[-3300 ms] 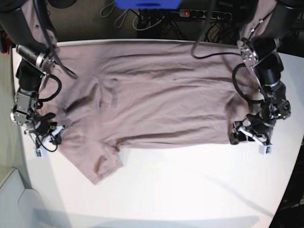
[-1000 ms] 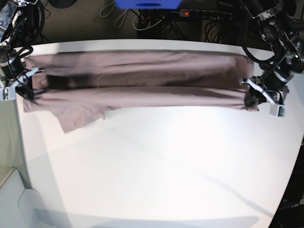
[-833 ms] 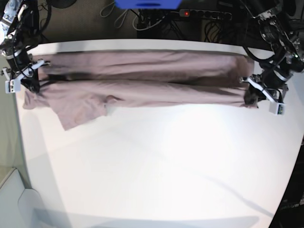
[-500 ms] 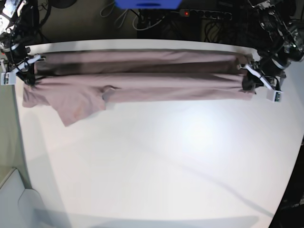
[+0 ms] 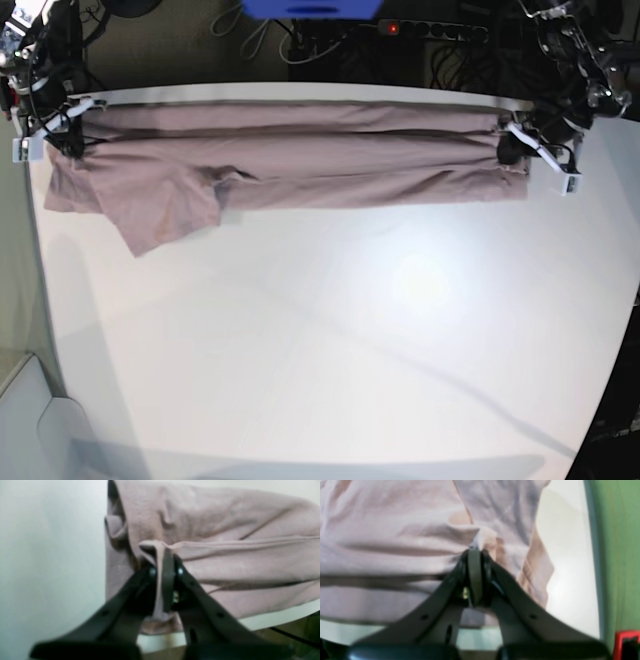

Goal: Layout the t-shirt on the table in an organized manner, then fold the t-shirt properly

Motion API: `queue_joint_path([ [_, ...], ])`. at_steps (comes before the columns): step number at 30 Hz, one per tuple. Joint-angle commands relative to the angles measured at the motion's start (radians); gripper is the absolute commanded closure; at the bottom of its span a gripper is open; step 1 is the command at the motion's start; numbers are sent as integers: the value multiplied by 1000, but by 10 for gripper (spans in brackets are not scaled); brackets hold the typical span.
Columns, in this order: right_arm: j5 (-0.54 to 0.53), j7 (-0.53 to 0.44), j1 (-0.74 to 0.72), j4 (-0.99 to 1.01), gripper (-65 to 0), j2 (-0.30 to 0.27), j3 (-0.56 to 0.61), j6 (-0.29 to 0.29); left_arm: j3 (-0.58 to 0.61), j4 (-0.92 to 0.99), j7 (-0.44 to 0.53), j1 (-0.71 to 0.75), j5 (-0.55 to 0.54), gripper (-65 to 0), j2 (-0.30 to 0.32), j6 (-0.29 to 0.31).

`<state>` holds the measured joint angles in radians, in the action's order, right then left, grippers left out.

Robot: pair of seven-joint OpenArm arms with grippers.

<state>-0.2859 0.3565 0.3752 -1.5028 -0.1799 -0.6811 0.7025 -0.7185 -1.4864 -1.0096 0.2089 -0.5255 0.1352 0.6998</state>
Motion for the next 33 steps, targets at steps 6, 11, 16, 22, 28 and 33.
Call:
queue_joint_path([
  [6, -11, 8, 21, -15, -37, -19, 10, -4, -3, -4, 16, -12, -11, -145, 27, -2],
  [11, -11, 77, 38, -23, -223, -46, 11, -4, -3, -4, 16, -12, -11, -442, 27, -2],
  [16, -11, 75, 63, -68, -323, -62, -35, -4, -5, -4, 16, -12, -12, -495, 22, -2],
  [22, -13, 79, 58, -130, -330, -68, -144, -4, -5, -4, 16, -12, -12, -495, 19, -2],
  [28, -13, 108, 12, -183, -330, -74, -142, -4, -5, -3, 16, -10, -12, -496, 17, -2],
  [33, -13, 278, -101, -244, -330, -77, 37, -4, 0, 10, 16, -10, -12, -497, 17, -2],
])
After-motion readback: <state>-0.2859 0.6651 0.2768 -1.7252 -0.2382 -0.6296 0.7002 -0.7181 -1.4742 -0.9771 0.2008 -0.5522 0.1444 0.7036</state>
